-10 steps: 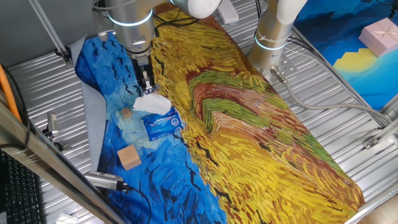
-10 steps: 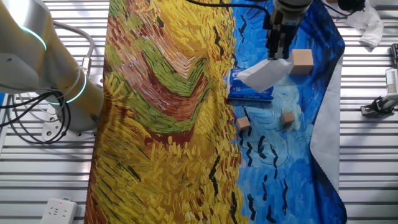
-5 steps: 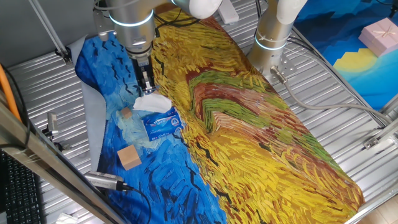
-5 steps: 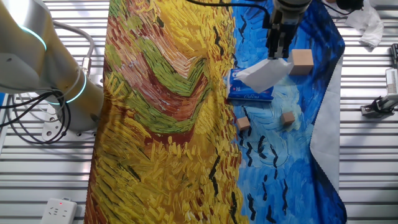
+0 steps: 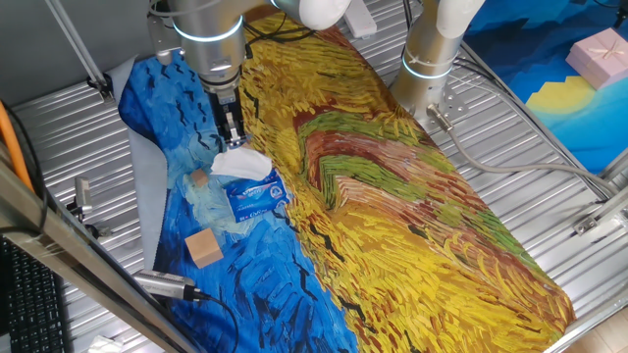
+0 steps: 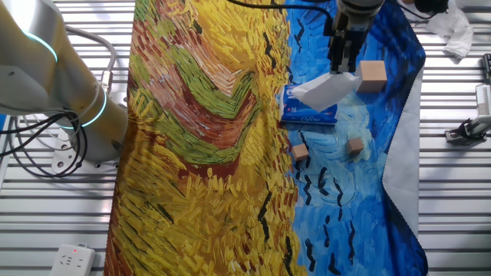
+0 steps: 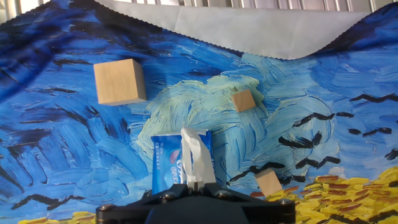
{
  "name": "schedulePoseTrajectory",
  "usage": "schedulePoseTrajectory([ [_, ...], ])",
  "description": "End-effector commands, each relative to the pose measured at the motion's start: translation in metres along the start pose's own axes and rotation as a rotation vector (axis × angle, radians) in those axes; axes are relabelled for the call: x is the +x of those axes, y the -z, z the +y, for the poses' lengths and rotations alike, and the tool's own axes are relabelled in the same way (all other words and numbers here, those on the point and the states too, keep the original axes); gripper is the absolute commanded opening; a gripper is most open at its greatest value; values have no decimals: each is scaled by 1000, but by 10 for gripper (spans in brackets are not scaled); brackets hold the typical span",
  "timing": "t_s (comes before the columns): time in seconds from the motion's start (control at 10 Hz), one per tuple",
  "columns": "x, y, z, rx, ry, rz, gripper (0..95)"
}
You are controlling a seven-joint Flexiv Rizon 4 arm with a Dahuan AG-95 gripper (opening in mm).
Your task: Pull out a napkin
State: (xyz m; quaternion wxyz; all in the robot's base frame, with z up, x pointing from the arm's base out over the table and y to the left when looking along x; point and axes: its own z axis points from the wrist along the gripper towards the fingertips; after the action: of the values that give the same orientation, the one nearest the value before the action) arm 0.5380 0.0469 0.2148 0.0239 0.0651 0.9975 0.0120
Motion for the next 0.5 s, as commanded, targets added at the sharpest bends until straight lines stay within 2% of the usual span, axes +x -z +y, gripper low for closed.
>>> schedulePoseTrajectory([
  [0.1, 0, 0, 0, -2, 3, -2, 0],
  [0.5, 0, 0, 0, 1, 7, -1, 0],
])
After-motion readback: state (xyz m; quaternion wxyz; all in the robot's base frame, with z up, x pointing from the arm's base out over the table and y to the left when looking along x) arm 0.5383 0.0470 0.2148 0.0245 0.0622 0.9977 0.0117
